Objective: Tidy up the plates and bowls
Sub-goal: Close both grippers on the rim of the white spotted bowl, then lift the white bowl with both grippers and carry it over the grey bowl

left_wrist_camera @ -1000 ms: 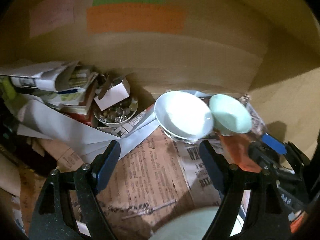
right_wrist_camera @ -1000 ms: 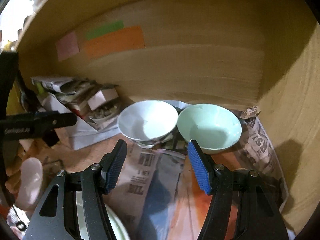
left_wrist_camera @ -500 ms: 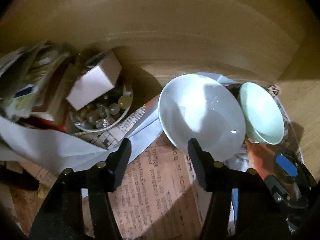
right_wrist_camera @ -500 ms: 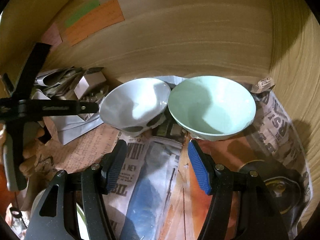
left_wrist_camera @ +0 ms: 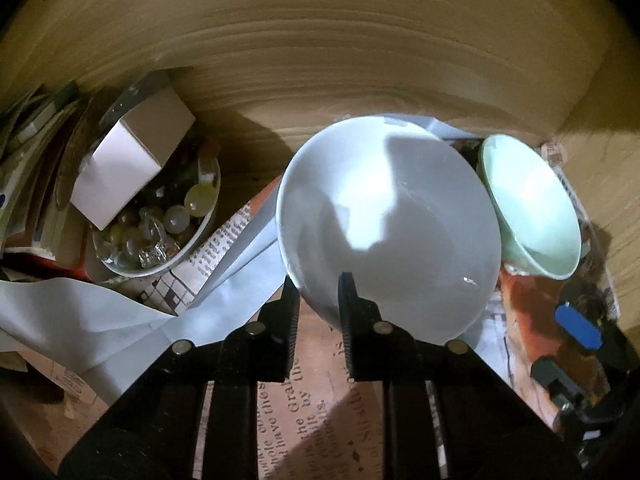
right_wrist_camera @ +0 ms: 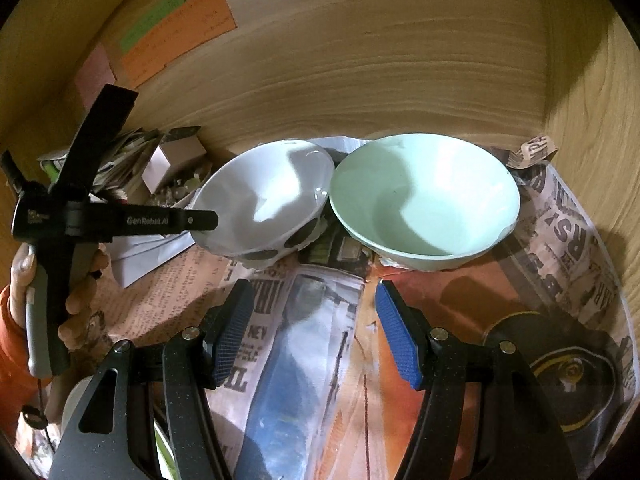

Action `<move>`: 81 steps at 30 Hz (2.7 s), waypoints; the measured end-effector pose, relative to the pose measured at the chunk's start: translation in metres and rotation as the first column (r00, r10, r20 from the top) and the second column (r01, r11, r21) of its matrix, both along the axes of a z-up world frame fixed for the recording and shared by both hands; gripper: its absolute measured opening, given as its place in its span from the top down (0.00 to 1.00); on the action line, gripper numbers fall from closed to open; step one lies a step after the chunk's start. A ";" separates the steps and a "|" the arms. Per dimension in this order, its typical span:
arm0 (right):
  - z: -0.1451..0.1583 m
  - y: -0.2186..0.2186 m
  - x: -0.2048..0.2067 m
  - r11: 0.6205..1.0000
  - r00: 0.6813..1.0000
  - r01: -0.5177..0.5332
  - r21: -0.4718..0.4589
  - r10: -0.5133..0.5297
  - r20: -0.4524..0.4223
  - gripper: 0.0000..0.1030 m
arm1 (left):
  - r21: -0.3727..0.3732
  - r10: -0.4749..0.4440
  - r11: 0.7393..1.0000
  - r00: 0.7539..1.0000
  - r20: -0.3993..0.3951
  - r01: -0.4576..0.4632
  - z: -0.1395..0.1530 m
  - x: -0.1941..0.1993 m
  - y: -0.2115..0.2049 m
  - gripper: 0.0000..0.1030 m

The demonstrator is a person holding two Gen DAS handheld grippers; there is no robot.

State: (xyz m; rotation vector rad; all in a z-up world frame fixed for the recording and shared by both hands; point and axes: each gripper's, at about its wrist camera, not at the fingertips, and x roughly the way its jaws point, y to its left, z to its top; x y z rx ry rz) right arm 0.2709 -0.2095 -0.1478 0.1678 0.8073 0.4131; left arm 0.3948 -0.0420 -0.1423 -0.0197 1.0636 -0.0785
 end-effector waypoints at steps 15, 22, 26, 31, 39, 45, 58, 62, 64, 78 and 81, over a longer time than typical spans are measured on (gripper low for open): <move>-0.008 0.004 0.005 1.000 0.999 -0.006 0.001 0.006 -0.041 0.42 | 0.041 -0.169 0.984 0.984 -0.059 0.171 0.002 -0.064 -0.016 0.81; -0.017 0.009 0.010 1.000 0.996 -0.016 -0.009 0.015 -0.094 0.57 | 0.024 -0.233 0.972 0.970 -0.069 0.235 0.001 -0.079 -0.026 0.81; -0.024 0.012 0.013 0.999 0.991 -0.042 -0.004 0.041 -0.129 0.76 | 0.010 -0.240 0.970 0.969 -0.064 0.241 0.002 -0.081 -0.023 0.81; -0.022 0.017 0.010 0.998 0.991 -0.058 -0.008 0.057 -0.119 0.85 | 0.007 -0.236 0.972 0.971 -0.050 0.236 0.002 -0.081 -0.021 0.81; -0.009 0.012 0.001 0.999 0.994 -0.041 0.019 0.043 -0.102 0.85 | -0.001 -0.226 0.974 0.973 -0.042 0.227 0.004 -0.088 -0.021 0.81; 0.012 0.012 -0.017 0.999 0.999 -0.028 0.020 0.029 -0.044 0.85 | -0.006 -0.225 0.974 0.974 0.023 0.225 0.023 -0.106 -0.017 0.81; 0.055 0.026 -0.065 0.999 0.997 -0.037 0.032 0.035 0.076 0.85 | -0.064 -0.180 0.979 0.966 0.187 0.195 0.068 -0.164 0.012 0.81; 0.063 0.036 -0.080 0.998 0.993 -0.055 0.032 0.051 0.103 0.85 | -0.071 -0.152 0.982 0.960 0.237 0.173 0.077 -0.187 0.024 0.81; 0.066 0.041 -0.088 0.997 0.992 -0.065 0.036 0.061 0.113 0.85 | -0.075 -0.140 0.984 0.956 0.258 0.164 0.081 -0.199 0.030 0.81; 0.078 0.090 -0.134 0.987 0.977 -0.154 0.050 0.145 0.156 0.85 | -0.074 -0.060 0.993 0.934 0.353 0.091 0.090 -0.280 0.082 0.81; 0.079 0.102 -0.140 0.983 0.973 -0.175 0.048 0.165 0.162 0.85 | -0.057 -0.038 0.996 0.924 0.381 0.064 0.088 -0.297 0.091 0.81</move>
